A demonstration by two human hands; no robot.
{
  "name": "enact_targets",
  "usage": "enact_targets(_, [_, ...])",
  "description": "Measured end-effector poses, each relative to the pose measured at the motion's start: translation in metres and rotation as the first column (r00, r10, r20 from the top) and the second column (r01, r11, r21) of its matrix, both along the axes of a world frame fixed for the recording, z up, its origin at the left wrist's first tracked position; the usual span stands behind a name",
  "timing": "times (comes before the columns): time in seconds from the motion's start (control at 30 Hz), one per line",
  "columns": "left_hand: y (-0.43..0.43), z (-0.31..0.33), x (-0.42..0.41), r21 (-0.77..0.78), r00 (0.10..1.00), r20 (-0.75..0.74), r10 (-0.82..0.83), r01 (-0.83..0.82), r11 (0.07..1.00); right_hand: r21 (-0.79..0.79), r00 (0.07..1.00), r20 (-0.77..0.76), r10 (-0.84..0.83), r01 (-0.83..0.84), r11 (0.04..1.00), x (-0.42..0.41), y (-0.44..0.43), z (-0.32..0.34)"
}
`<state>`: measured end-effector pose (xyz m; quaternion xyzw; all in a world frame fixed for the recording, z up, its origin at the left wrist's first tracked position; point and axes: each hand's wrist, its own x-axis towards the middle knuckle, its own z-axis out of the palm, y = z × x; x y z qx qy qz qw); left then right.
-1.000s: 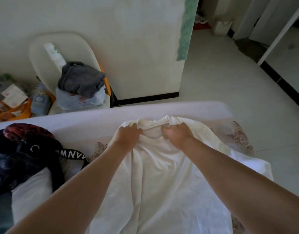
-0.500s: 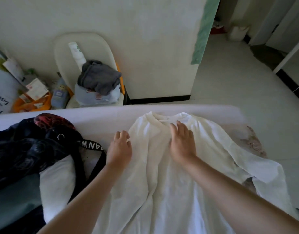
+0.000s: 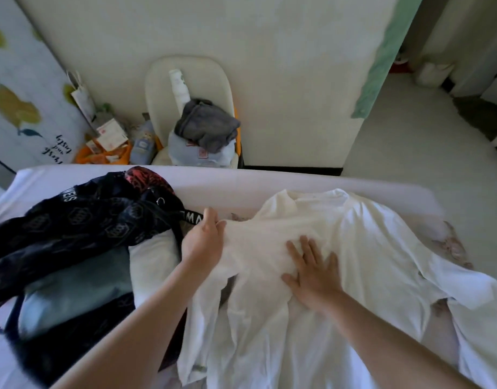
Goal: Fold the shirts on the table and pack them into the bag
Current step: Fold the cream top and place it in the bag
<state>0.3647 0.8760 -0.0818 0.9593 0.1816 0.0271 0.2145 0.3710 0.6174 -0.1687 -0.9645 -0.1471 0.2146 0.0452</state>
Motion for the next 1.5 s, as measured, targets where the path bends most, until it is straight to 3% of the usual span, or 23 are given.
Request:
enact_targets(0.1, [0.026,0.020,0.023,0.434,0.963,0.145,-0.228,0.145,0.889,-0.017,0.999,-0.017,0.051,-0.051,0.999,0.004,0.003,0.007])
enact_targets(0.2, [0.035,0.019,0.034,0.587,0.965,-0.004,-0.264,0.216,0.781,-0.014,0.999,-0.022,0.045,-0.045,0.999,0.005,0.007,0.008])
enact_targets(0.3, [0.008,0.001,0.011,0.487,0.935,0.082,-0.345,0.264,0.832,0.037,0.997,0.080,0.002,-0.005,0.999,-0.014,0.007,0.006])
enact_targets(0.33, [-0.005,-0.008,-0.005,0.414,0.900,0.120,-0.419,0.338,0.845,0.078,0.993,0.114,0.000,-0.009,0.997,-0.025,0.005,0.007])
enact_targets(0.4, [-0.031,-0.030,-0.043,0.313,0.794,0.118,-0.596,0.540,0.782,0.159,0.987,0.158,0.027,-0.052,0.986,-0.052,-0.005,0.009])
enact_targets(0.5, [-0.056,-0.053,-0.100,0.202,0.671,0.049,-0.740,0.719,0.665,0.242,0.977,0.185,0.106,-0.150,0.959,-0.095,-0.027,0.008])
enact_targets(0.6, [-0.066,-0.058,-0.138,0.095,0.647,-0.018,-0.762,0.760,0.643,0.258,0.975,0.132,0.178,-0.207,0.944,-0.135,-0.050,0.013])
enact_targets(0.8, [-0.062,-0.046,-0.184,0.055,0.561,-0.337,-0.756,0.813,0.579,0.077,0.963,0.044,0.267,-0.270,0.960,-0.209,-0.076,0.027])
enact_targets(0.9, [-0.058,-0.042,-0.194,0.023,0.581,-0.372,-0.724,0.786,0.618,0.038,0.969,0.076,0.237,-0.240,0.970,-0.223,-0.085,0.024])
enact_targets(1.0, [-0.055,-0.030,-0.195,-0.041,0.619,-0.366,-0.695,0.735,0.676,0.037,0.987,0.130,0.093,-0.099,0.994,-0.224,-0.084,0.038])
enact_targets(1.13, [-0.052,0.006,-0.175,-0.337,0.716,-0.348,-0.604,0.506,0.794,0.033,0.983,0.183,-0.020,0.014,0.999,-0.193,-0.082,0.092])
enact_targets(1.2, [-0.049,0.024,-0.152,-0.396,0.789,-0.294,-0.539,0.412,0.820,0.071,0.974,0.192,-0.123,0.111,0.991,-0.168,-0.084,0.114])
enact_targets(1.27, [-0.046,0.036,-0.131,-0.296,0.890,-0.210,-0.405,0.338,0.894,0.072,0.945,0.276,-0.175,0.161,0.984,-0.142,-0.087,0.125])
enact_targets(1.37, [-0.048,0.034,-0.118,-0.043,0.967,-0.063,-0.247,0.244,0.969,-0.095,0.914,0.383,-0.133,0.182,0.979,-0.119,-0.086,0.120])
enact_targets(1.43, [-0.059,0.025,-0.124,0.044,0.942,0.071,-0.327,0.325,0.945,-0.047,0.910,0.415,-0.012,0.034,0.998,-0.118,-0.080,0.107])
enact_targets(1.5, [-0.074,0.014,-0.137,0.042,0.841,0.089,-0.534,0.532,0.846,0.044,0.896,0.422,0.136,-0.170,0.985,-0.128,-0.073,0.089])
